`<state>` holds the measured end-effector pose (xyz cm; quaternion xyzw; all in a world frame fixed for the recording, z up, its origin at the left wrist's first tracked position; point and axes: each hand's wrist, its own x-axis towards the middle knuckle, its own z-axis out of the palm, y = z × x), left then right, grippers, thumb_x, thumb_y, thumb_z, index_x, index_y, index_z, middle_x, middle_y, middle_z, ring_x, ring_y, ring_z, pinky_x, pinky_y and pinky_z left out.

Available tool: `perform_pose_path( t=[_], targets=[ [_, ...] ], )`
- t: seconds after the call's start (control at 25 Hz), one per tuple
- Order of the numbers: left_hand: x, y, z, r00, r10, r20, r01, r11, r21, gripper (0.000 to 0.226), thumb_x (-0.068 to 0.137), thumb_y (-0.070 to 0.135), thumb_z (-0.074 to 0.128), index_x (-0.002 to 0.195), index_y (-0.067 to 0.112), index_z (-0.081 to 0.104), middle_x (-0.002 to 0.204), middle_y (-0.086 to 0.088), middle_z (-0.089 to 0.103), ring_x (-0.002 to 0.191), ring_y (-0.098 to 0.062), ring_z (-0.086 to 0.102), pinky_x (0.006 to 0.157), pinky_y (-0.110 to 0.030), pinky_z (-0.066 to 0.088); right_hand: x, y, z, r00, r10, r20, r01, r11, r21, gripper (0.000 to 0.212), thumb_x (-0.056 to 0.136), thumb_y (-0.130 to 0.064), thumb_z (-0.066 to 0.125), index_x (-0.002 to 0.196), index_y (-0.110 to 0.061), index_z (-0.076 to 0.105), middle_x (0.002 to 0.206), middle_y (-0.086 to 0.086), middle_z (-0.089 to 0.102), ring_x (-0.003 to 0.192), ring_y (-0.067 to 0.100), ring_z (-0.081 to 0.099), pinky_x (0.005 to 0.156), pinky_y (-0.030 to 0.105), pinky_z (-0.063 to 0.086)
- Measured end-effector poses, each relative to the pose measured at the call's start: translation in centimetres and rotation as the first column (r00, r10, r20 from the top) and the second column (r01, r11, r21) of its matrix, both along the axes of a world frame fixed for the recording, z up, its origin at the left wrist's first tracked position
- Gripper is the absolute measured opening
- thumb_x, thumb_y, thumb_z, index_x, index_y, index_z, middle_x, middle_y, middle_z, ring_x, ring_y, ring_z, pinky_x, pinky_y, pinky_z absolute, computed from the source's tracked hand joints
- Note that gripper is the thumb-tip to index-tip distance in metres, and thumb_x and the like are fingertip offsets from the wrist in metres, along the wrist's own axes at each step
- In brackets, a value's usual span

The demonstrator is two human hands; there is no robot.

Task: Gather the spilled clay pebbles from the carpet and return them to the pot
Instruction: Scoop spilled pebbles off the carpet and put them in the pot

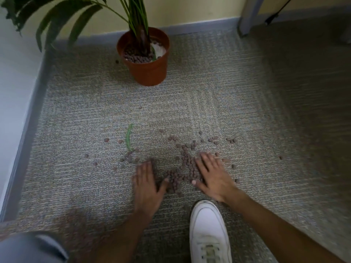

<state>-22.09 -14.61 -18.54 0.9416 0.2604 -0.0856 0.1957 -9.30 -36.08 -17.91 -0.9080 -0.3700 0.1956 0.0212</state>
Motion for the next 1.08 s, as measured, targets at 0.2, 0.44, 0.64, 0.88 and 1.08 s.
perform_pose_path(
  t=[0.2,0.44,0.64,0.88,1.08],
  targets=[
    [1.7,1.2,0.8,0.997,-0.029,0.078,0.030,0.999,-0.013,0.104,0.075,0.086,0.020,0.152,0.017,0.005,0.162,-0.002,-0.003,0.147,-0.017,-0.012,0.118,-0.044,-0.006,2.0,-1.9,0.3,0.947,-0.303,0.104,0.298,0.953,0.063,0.086,0.089,-0.075,0.010,0.153,-0.018,0.006,0.161,0.009,0.000,0.148,0.028,0.004,0.117,0.049,0.001],
    [-0.1,0.6,0.0,0.986,-0.092,-0.141,0.081,0.994,-0.080,0.127,0.060,0.097,0.023,0.150,0.016,-0.012,0.157,-0.007,-0.025,0.142,-0.024,-0.028,0.115,-0.049,-0.012,0.1,0.5,-0.1,0.998,0.018,-0.052,-0.020,0.999,-0.025,0.091,0.084,-0.079,0.005,0.151,-0.021,-0.014,0.160,0.012,-0.017,0.147,0.030,-0.015,0.118,0.051,-0.005],
    [2.4,1.2,1.3,0.928,-0.367,-0.072,0.364,0.930,-0.042,0.130,0.055,0.095,0.036,0.152,0.018,-0.004,0.160,-0.002,-0.013,0.147,-0.022,-0.010,0.119,-0.050,0.010,1.2,3.5,2.0,0.997,0.065,-0.038,-0.061,0.993,0.106,0.101,0.074,-0.081,0.036,0.152,-0.022,0.008,0.158,0.006,0.020,0.142,0.027,0.025,0.116,0.046,0.024],
    [2.6,2.2,2.5,0.947,-0.232,-0.221,0.236,0.972,-0.010,0.119,0.058,0.064,0.076,0.148,0.017,0.014,0.145,-0.007,0.019,0.130,-0.030,0.034,0.099,-0.046,0.045,1.9,3.6,3.5,0.974,-0.105,-0.199,0.094,0.994,-0.063,0.118,0.055,-0.050,0.086,0.148,-0.029,0.016,0.131,0.009,0.031,0.113,0.029,0.048,0.092,0.040,0.049],
    [5.5,0.6,3.1,0.986,-0.159,-0.055,0.143,0.965,-0.220,0.063,0.070,0.028,0.077,0.126,0.015,0.051,0.124,-0.009,0.047,0.104,-0.030,0.059,0.091,-0.039,0.048,-0.2,8.6,2.4,0.964,-0.041,-0.264,0.106,0.966,0.236,0.066,0.077,-0.017,0.068,0.139,-0.019,0.043,0.117,0.010,0.044,0.100,0.030,0.058,0.086,0.032,0.046]
  ],
)
